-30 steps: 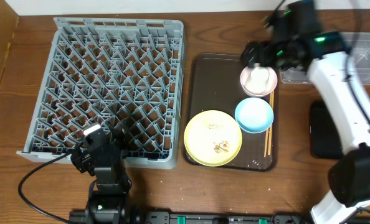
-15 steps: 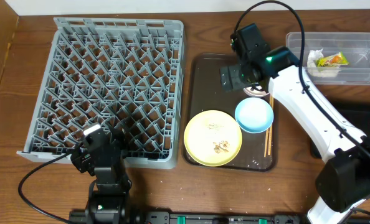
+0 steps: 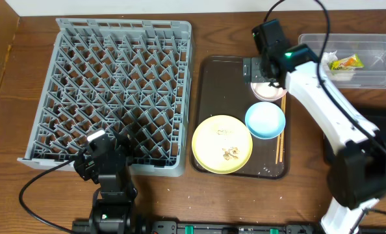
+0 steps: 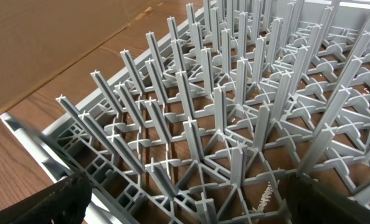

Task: Sort waste into correct bins and load items into the dishwasher
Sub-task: 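Move the right gripper to the white cup and grasp it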

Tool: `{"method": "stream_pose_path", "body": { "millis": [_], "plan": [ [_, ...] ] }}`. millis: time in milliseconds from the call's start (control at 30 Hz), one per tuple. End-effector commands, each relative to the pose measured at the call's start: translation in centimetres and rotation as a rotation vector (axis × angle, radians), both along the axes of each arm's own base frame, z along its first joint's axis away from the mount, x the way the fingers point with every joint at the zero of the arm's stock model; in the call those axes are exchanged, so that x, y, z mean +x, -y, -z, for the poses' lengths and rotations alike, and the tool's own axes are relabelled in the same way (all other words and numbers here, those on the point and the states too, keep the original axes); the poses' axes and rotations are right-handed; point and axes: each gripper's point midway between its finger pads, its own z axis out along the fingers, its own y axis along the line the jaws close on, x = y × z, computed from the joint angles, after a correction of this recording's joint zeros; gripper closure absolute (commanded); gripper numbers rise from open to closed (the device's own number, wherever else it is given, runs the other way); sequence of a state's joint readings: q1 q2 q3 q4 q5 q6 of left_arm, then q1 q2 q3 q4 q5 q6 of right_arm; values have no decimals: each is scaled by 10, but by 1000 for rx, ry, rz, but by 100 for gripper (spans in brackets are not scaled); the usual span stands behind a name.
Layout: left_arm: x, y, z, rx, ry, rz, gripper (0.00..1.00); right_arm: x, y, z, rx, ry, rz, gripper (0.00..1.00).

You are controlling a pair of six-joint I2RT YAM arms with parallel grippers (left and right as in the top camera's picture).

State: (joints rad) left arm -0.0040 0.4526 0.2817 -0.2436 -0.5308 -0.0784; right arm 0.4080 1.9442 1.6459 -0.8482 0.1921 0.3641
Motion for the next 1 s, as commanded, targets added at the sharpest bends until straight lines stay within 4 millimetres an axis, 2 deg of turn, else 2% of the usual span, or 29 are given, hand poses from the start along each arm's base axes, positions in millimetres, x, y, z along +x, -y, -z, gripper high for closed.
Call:
{"method": "stream_pose_path", "body": {
  "millis": [0,200,500,767,967],
  "plan": [
    [0,-2,-7,5,15,-12,0,-1,5,24,-26,-48,29,1],
    [0,-2,-7,4,16,-12,0,3,20,27,-23,-58,71,1],
    [0,-2,-7,5,15,-12,0,1,31,39,127,-140,74,1],
    [0,-2,-7,4,16,-12,0,0,28,43,111,-135,69,2],
    [0,-2,-7,5,15,-12,0,-1,37,58,49,-128,98,6]
  ]
}}
